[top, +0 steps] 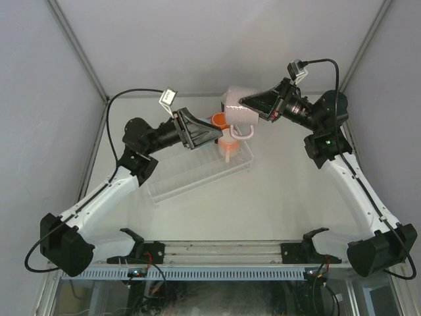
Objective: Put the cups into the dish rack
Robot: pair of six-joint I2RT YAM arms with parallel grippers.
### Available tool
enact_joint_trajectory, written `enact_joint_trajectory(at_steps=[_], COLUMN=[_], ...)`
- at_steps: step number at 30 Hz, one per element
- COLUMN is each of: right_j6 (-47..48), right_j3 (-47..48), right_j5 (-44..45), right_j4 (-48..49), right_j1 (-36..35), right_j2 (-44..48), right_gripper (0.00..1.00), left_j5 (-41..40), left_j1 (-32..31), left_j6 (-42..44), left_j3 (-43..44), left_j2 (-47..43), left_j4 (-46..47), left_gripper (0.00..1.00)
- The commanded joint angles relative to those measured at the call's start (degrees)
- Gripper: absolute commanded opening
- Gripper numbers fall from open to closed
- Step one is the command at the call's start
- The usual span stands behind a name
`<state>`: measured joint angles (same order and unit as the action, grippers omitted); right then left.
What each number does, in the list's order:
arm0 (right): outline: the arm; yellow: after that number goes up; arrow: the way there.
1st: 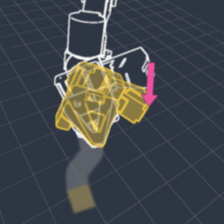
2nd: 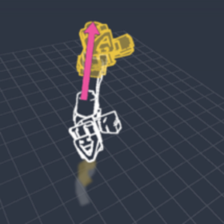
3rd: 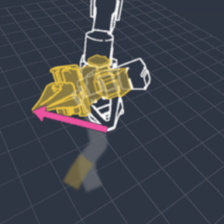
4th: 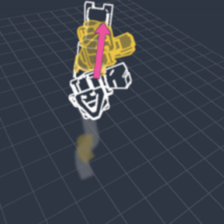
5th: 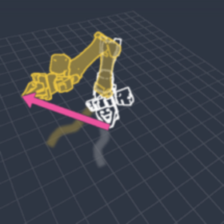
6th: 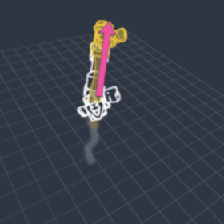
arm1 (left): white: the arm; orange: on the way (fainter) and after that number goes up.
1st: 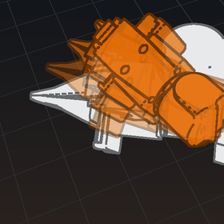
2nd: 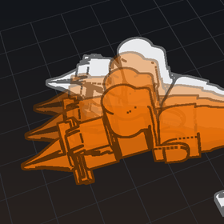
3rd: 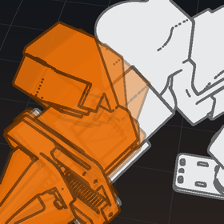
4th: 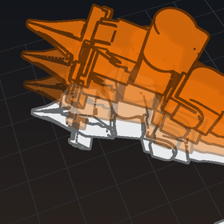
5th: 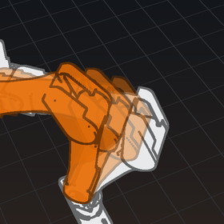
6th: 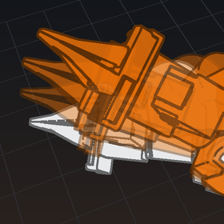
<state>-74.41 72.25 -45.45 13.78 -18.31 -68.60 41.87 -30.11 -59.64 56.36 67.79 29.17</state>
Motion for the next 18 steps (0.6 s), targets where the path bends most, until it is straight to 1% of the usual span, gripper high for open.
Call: enact_joint_trajectory(at_steps=[1, 9, 15, 18], right_j6=[0.7, 0.9, 1.5, 1.8], right_j3=[2.9, 4.6, 4.9, 4.8], right_j5=[3.5, 5.6, 7.1, 8.2], right_j4=[9.1, 10.7, 13.4, 16.2], right_j1=[-1.0, -3.2, -5.6, -6.8], right_j2=[0.0, -1.9, -3.3, -4.1], right_gripper=[0.00, 0.00, 0.00, 0.00], left_j5=[0.5, -1.4, -2.7, -2.9], left_j1=[-1.5, -2.8, -3.0, -3.3], left_j6=[-1.8, -2.7, -9.3, -11.5], left_j3=[4.2, 5.3, 5.5, 6.1], left_j2=[1.0, 3.4, 5.5, 6.4], left_j4=[3.8, 5.4, 14.3, 16.2], left_gripper=[0.87, 0.87, 0.87, 0.87])
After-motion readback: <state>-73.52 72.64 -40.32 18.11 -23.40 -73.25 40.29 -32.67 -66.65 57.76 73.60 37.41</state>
